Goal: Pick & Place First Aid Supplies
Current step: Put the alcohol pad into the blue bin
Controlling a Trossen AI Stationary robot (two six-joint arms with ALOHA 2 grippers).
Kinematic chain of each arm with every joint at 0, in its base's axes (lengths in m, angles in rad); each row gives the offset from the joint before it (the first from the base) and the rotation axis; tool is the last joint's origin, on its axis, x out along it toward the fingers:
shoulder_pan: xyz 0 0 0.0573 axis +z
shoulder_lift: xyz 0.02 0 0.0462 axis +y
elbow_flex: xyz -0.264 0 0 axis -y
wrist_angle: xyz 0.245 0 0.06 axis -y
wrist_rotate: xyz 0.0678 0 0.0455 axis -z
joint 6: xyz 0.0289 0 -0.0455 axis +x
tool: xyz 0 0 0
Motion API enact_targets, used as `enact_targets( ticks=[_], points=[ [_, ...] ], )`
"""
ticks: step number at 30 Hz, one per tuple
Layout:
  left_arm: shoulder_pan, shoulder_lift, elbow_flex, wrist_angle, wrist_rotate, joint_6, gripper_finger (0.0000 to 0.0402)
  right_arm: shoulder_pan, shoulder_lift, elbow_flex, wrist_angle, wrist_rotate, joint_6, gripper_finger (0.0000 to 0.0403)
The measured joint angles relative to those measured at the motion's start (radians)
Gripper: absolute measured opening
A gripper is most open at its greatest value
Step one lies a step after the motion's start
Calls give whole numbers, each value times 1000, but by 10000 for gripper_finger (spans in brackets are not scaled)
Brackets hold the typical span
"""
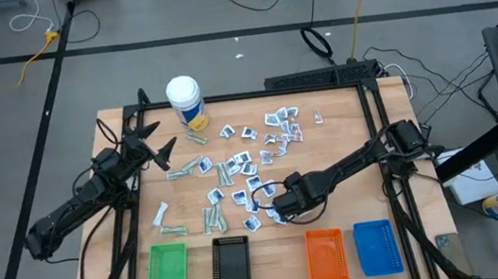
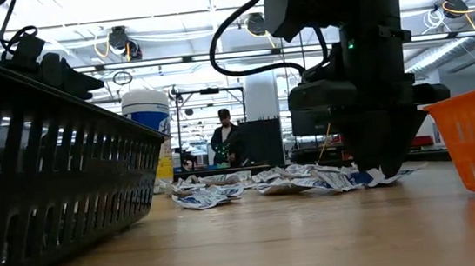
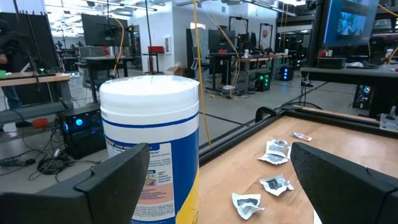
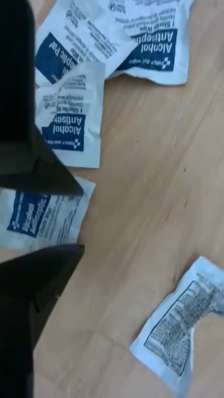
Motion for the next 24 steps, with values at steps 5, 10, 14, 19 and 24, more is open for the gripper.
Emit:
enact_targets(
  ticks=[5,10,14,19,24],
  points=[
    [0,0,0,0,0,0,397,0,0,0,-2,-1,10,52],
    [0,0,0,0,0,0,397,0,0,0,-2,0,-11,5],
    [0,0,0,0,0,0,397,0,0,0,-2,0,-33,6],
    [0,0,0,0,0,0,397,0,-14,-2,-10,-1,-70,2],
    [0,0,0,0,0,0,397,-4,-76,-2,-26,-2,-87,1]
  ],
)
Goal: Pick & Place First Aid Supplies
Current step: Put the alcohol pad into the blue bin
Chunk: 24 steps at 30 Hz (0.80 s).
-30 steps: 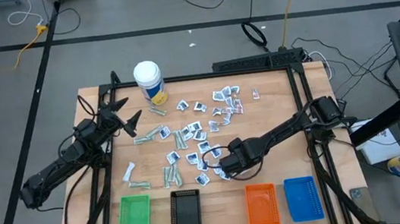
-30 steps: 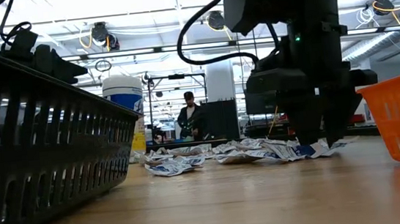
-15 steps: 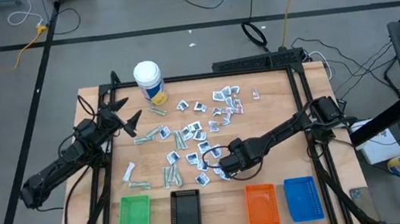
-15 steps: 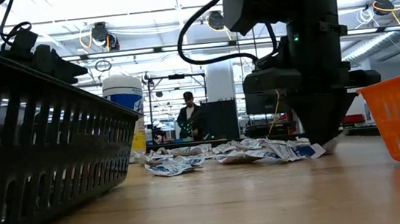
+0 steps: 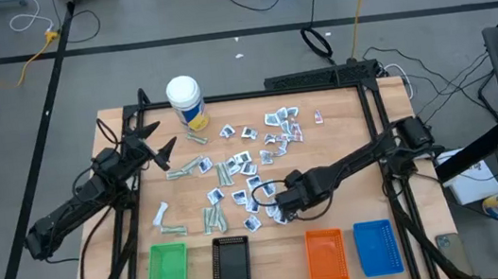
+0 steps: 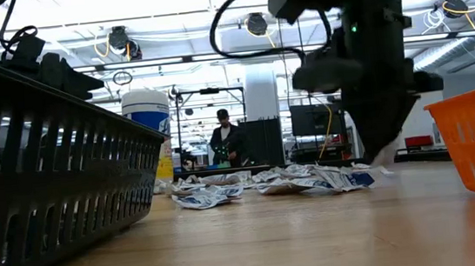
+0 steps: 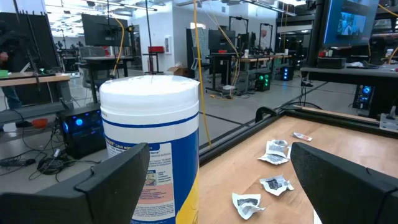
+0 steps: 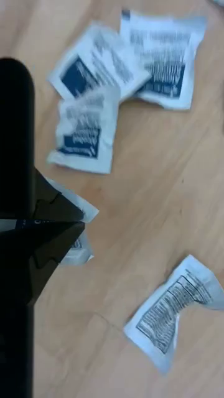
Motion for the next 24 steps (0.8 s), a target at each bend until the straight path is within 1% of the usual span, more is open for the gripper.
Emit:
enact_targets(
  ticks=[2,7,13,19,21,24],
  points=[
    [0,0,0,0,0,0,397,-4,-29,0,-14,-3,0,1],
    [0,0,0,0,0,0,397,-29,-106,0,-51,-52,39,1],
    [0,0,0,0,0,0,397,-61,-199,0,-74,-53,104,0],
    [0,0,0,0,0,0,397,-89,-260,1,-115,-56,198,0],
    [0,0,0,0,0,0,397,-85,-263,1,-132,-67,246,0],
    [0,0,0,0,0,0,397,-43,-263,1,-165,-73,318,0]
  ],
)
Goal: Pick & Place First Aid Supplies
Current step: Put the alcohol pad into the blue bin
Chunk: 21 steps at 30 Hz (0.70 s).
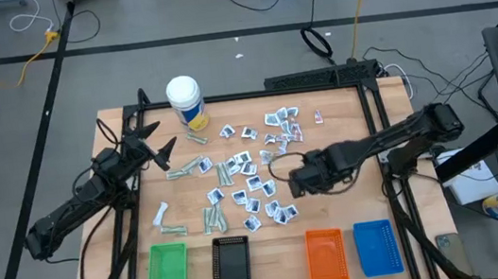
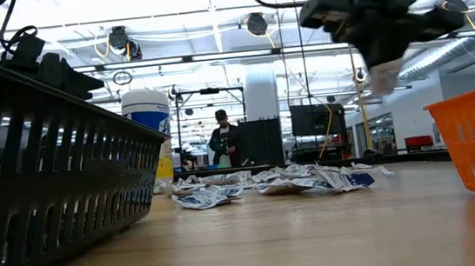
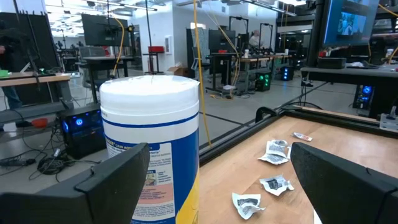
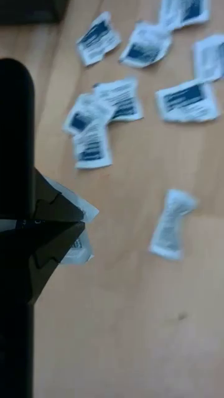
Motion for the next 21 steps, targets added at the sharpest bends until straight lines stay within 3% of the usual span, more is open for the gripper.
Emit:
enact_targets(
  ticks=[16,21],
  points=[
    [0,0,0,0,-1,0,397,371,-1,0,-59,-8,362,0],
    [0,0,0,0,-1,0,397,480,-6,0,-83,-57,431,0]
  ],
)
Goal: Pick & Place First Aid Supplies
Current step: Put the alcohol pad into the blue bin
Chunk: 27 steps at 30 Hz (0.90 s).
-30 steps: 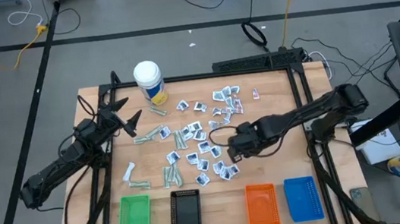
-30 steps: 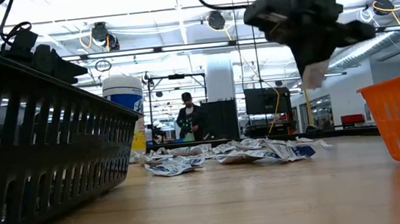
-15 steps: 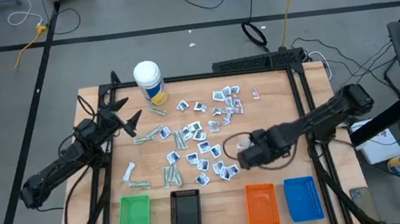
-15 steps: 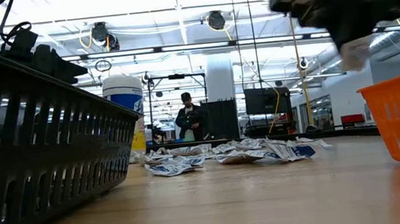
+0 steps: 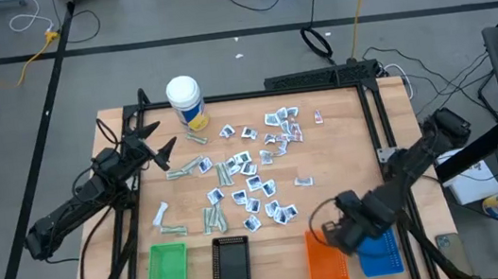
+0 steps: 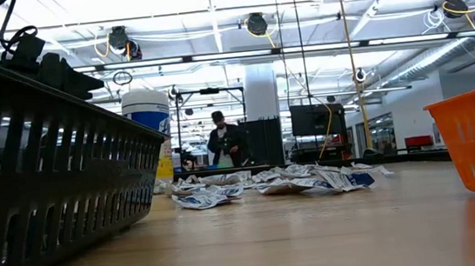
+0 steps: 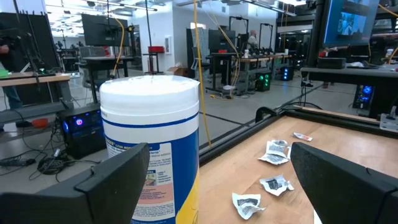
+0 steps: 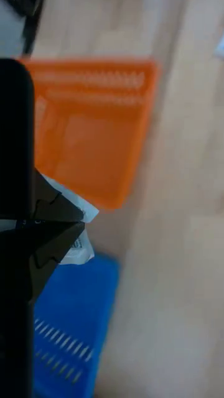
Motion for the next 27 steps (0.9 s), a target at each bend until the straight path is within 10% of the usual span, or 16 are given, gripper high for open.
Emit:
enact_targets(
  ticks=[27],
  points=[
    [0,0,0,0,0,0,397,261,-2,-163,68,-80,159,0]
  ],
)
